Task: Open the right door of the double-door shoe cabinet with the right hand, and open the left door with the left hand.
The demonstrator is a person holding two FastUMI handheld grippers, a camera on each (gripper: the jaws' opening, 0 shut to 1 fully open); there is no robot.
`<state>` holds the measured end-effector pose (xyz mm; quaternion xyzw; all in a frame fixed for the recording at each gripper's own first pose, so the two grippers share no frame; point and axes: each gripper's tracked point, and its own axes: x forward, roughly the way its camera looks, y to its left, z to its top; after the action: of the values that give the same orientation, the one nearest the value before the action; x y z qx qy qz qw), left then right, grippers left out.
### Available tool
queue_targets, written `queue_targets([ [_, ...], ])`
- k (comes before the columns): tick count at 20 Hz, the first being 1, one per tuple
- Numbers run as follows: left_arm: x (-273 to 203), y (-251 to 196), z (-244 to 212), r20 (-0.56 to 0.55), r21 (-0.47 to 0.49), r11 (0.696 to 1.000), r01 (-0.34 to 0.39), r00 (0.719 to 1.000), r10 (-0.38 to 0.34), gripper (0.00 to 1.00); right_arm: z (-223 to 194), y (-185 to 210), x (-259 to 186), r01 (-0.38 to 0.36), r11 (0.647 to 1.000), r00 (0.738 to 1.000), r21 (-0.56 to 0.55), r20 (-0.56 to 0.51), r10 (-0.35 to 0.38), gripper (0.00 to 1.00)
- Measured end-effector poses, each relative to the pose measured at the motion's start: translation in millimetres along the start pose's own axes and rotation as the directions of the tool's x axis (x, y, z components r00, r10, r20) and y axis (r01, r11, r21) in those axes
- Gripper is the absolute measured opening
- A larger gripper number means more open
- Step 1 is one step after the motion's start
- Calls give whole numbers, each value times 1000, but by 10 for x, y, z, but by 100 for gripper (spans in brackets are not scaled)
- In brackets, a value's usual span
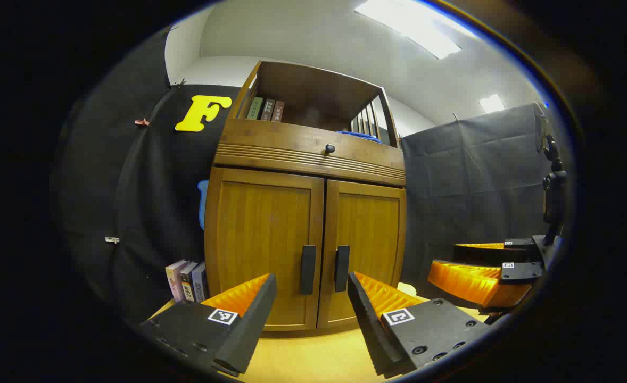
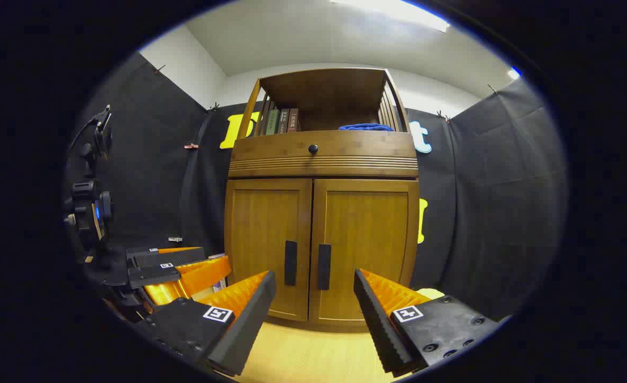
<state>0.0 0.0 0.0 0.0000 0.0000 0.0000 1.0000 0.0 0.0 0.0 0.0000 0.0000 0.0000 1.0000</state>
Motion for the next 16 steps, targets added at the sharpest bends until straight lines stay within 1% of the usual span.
queue_targets([
  [8, 41, -17, -21, -9, -3, 1000, -1, 1000, 1, 84, -23, 33, -12, -5, 1000, 1000, -15, -9, 4, 93],
  [13, 87, -51, -33, -15, 1, 1000, 14, 1000, -14, 84, -23, 53, 42, -3, 1000, 1000, -11, -16, 2, 93],
  [16, 106, -54, -32, -13, 8, 1000, 19, 1000, -19, 84, 22, 90, 72, -11, 1000, 1000, -9, 0, 11, 93],
])
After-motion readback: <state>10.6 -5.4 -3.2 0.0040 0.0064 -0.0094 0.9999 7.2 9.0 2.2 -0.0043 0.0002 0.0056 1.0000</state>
